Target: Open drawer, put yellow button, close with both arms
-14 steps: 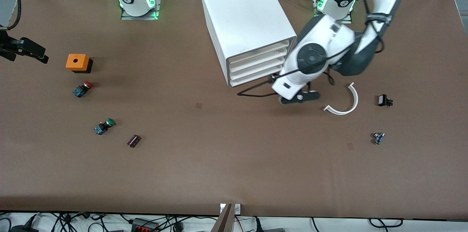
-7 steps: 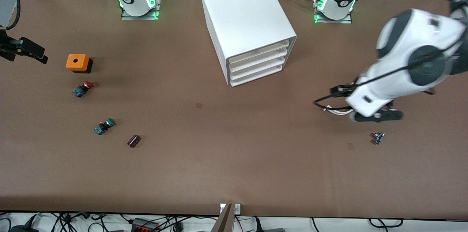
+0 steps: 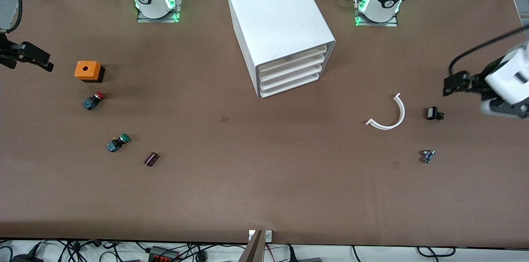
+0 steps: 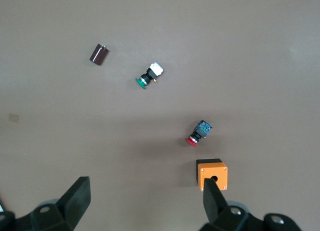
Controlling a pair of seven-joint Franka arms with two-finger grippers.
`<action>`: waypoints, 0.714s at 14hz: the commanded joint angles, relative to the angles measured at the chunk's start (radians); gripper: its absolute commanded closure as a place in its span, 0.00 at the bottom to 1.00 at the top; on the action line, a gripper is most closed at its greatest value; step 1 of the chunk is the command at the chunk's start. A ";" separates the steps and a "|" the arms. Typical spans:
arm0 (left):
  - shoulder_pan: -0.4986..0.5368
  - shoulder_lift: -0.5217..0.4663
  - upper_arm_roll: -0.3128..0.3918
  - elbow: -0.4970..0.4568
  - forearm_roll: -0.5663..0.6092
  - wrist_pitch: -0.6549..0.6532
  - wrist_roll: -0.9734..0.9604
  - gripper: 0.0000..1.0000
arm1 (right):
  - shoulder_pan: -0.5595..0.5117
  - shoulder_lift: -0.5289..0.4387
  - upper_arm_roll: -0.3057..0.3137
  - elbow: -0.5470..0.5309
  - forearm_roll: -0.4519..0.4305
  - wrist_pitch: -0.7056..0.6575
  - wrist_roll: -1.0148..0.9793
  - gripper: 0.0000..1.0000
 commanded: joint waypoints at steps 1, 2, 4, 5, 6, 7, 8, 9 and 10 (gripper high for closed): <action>-0.114 -0.174 0.150 -0.265 -0.070 0.148 0.068 0.00 | -0.004 -0.009 0.012 -0.001 -0.004 0.001 -0.003 0.00; -0.123 -0.214 0.152 -0.312 -0.068 0.217 0.068 0.00 | -0.004 -0.008 0.012 -0.001 -0.005 0.001 -0.001 0.00; -0.146 -0.230 0.155 -0.322 -0.053 0.255 0.074 0.00 | -0.006 -0.008 0.012 -0.001 -0.005 0.001 -0.007 0.00; -0.151 -0.237 0.155 -0.324 -0.025 0.235 0.074 0.00 | -0.006 -0.008 0.012 -0.001 -0.005 0.001 -0.012 0.00; -0.151 -0.239 0.155 -0.321 -0.024 0.208 0.071 0.00 | -0.004 -0.009 0.012 -0.001 -0.005 0.001 -0.004 0.00; -0.151 -0.237 0.152 -0.314 -0.022 0.197 0.069 0.00 | -0.004 -0.011 0.012 -0.001 -0.005 0.001 -0.009 0.00; -0.140 -0.225 0.152 -0.308 -0.022 0.191 0.080 0.00 | -0.004 -0.011 0.012 -0.001 -0.005 0.000 -0.015 0.00; -0.140 -0.225 0.152 -0.307 -0.020 0.178 0.079 0.00 | -0.006 -0.011 0.012 -0.001 -0.007 0.000 -0.018 0.00; -0.140 -0.225 0.149 -0.304 -0.020 0.168 0.072 0.00 | -0.006 -0.011 0.012 -0.001 -0.007 0.001 -0.020 0.00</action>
